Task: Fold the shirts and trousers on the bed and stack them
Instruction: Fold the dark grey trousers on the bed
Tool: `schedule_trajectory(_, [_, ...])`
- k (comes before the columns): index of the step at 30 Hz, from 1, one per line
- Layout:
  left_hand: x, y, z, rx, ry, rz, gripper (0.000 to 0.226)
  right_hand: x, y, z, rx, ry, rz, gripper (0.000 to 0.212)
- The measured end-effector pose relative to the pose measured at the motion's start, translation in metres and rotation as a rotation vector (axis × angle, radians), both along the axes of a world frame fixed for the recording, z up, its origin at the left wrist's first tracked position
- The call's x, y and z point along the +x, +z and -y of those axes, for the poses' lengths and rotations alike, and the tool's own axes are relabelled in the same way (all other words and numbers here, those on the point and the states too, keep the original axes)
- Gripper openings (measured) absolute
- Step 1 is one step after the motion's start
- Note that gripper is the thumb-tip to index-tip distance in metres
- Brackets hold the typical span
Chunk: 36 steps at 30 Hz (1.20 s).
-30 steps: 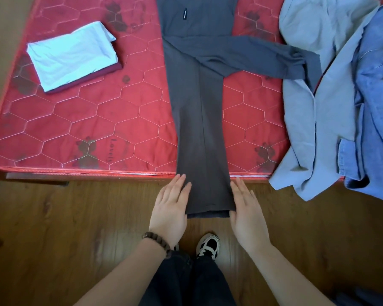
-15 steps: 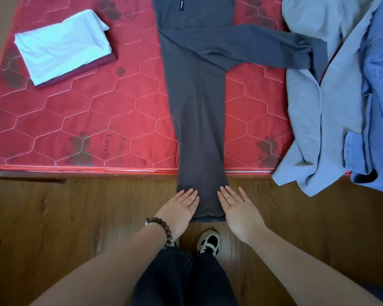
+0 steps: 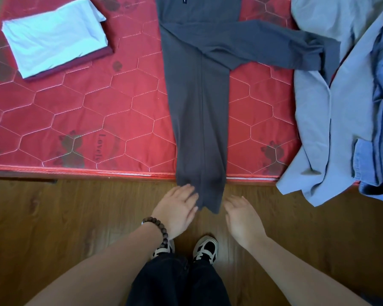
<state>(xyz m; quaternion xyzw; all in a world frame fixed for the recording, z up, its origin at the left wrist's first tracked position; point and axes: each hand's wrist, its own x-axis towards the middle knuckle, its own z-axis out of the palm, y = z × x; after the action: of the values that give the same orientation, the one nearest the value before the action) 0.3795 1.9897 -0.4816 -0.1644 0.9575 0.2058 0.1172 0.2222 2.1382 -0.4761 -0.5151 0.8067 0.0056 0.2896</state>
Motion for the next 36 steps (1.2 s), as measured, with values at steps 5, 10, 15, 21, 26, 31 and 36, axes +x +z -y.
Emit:
schedule_trajectory(5, [-0.033, -0.005, 0.053, 0.033, 0.79, -0.089, 0.025, -0.037, 0.0, 0.062, -0.299, -0.542, 0.015, 0.021])
schedule_trajectory(10, [-0.066, -0.011, 0.09, 0.374, 1.215, -0.01, 0.03, -0.059, -0.011, 0.11, -0.202, -0.793, 0.11, 0.022])
schedule_trajectory(15, [-0.079, -0.019, 0.098, 0.467, 1.219, 0.014, 0.029, -0.057, -0.019, 0.119, -0.081, -0.841, 0.15, 0.028])
schedule_trajectory(21, [-0.087, -0.016, 0.098, 0.521, 1.342, -0.038, 0.04, -0.057, -0.019, 0.12, -0.164, -0.951, 0.171, 0.022])
schedule_trajectory(26, [-0.093, -0.012, 0.091, 0.54, 1.314, 0.023, 0.024, -0.06, -0.021, 0.122, -0.111, -0.873, 0.157, 0.016])
schedule_trajectory(31, [-0.103, -0.008, 0.093, 0.514, 1.287, 0.085, 0.026, -0.06, -0.023, 0.128, -0.079, -0.829, 0.152, 0.016])
schedule_trajectory(36, [-0.094, -0.01, 0.101, 0.539, 1.286, 0.082, 0.027, -0.071, -0.021, 0.123, -0.049, -0.839, 0.157, 0.02])
